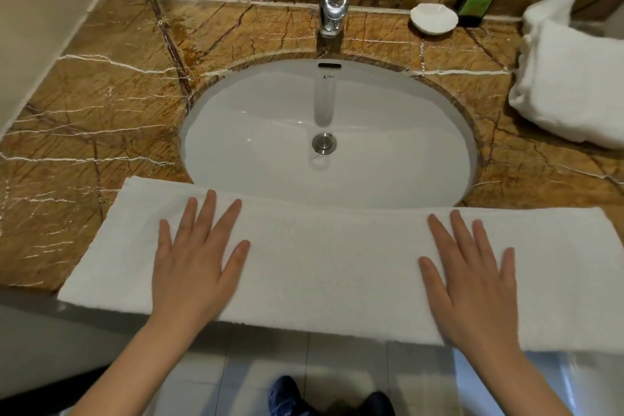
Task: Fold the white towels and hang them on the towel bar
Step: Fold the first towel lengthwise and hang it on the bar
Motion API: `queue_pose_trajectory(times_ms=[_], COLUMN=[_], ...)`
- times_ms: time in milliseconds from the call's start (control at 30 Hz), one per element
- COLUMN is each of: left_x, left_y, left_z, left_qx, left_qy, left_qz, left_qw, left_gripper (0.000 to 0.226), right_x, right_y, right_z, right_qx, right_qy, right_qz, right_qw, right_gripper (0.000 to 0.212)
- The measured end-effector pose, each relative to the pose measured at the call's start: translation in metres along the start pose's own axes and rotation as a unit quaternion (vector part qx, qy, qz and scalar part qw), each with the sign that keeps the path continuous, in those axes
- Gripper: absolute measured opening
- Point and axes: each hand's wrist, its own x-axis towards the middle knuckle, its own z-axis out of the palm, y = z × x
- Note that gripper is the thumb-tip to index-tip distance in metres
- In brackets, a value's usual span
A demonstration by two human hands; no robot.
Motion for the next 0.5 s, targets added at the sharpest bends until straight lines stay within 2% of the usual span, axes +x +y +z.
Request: queue_pose_trajectory(times_ms=[100, 233, 333, 433, 500], left_x=[0.001, 0.0, -0.004, -0.003, -0.006], left_y=[-0.002, -0.017, -0.022, -0.014, 0.005], left_z=[-0.004, -0.009, -0.005, -0.007, -0.009], left_qx=[-0.033, -0.037, 0.0, 0.011, 0.015], left_qy=[0.011, 0.039, 0.016, 0.006, 0.015], left_qz=[-0.007, -0.033, -0.038, -0.057, -0.04], left_qw=[0.999, 0.998, 0.999, 0.998, 0.999], left_gripper=[0.067, 0.065, 0.067, 0.069, 0.067], right_x=[0.001, 0.004, 0.005, 0.006, 0.003], right_y=[0.013, 0.058, 0.082, 0.076, 0.055], right_z=[-0.003, -0.013, -0.016, -0.018, -0.019], right_qx=[0.033, 0.023, -0.006, -0.017, -0.005], right_qy=[0.011, 0.049, 0.027, 0.014, 0.016], right_qz=[-0.017, 0.077, 0.109, 0.124, 0.11], right_qw=[0.999, 0.996, 0.994, 0.992, 0.994], right_gripper=[0.063, 0.067, 0.07, 0.07, 0.073])
